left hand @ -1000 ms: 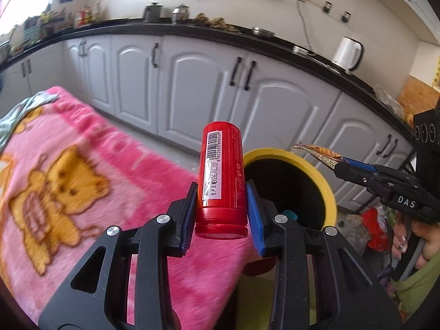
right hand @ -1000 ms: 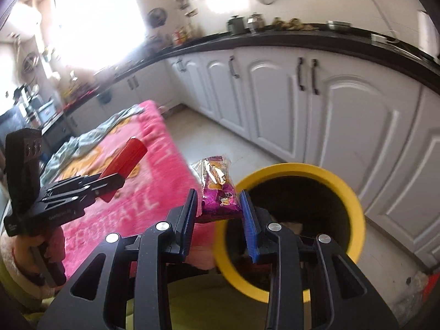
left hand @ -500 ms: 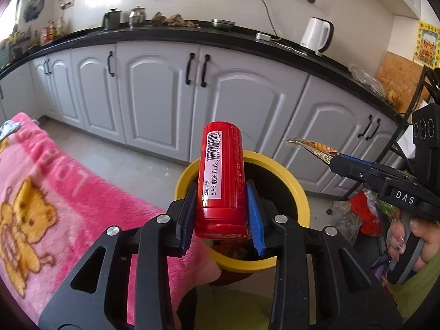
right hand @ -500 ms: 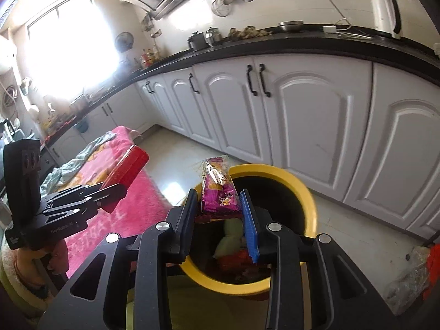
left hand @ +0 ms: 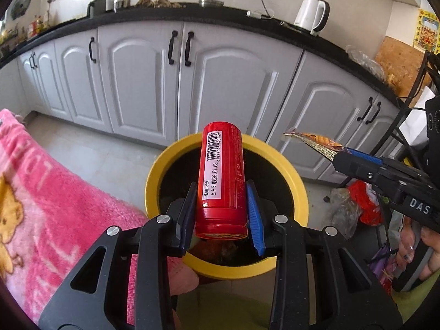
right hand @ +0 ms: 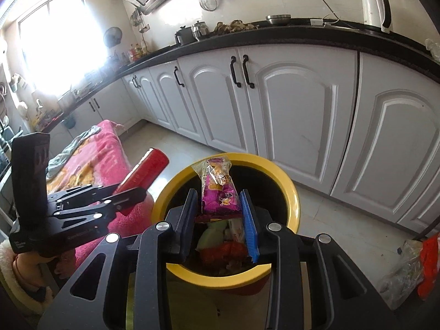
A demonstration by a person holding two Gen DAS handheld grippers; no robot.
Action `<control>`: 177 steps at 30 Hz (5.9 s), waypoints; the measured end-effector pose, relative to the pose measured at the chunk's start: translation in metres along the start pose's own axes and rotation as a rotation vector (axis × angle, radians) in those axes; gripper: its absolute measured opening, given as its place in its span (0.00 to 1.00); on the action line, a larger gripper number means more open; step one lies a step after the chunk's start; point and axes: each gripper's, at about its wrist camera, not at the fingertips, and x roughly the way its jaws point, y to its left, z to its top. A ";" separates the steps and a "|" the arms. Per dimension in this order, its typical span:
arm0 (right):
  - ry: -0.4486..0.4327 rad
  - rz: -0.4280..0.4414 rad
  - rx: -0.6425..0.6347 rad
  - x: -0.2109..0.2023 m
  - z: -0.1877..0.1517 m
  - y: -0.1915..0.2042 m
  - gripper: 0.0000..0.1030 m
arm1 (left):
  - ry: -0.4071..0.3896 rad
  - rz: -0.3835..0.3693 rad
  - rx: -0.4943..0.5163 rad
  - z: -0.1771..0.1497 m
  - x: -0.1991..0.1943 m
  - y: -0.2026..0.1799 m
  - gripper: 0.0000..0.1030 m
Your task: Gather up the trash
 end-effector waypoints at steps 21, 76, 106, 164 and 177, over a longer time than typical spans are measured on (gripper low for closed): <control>0.078 -0.016 0.016 0.038 -0.006 0.003 0.39 | 0.076 0.009 -0.038 -0.010 0.028 0.011 0.38; -0.227 -0.080 -0.158 -0.090 -0.037 0.123 0.94 | -0.236 0.282 -0.141 -0.058 -0.182 0.060 0.90; -0.513 -0.144 -0.282 -0.137 -0.099 0.167 0.94 | -0.550 0.341 -0.038 -0.111 -0.234 0.007 0.90; -0.513 -0.150 -0.264 -0.137 -0.100 0.165 0.94 | -0.554 0.342 -0.049 -0.112 -0.234 0.010 0.90; -0.513 -0.150 -0.263 -0.137 -0.100 0.165 0.94 | -0.554 0.340 -0.049 -0.112 -0.235 0.010 0.90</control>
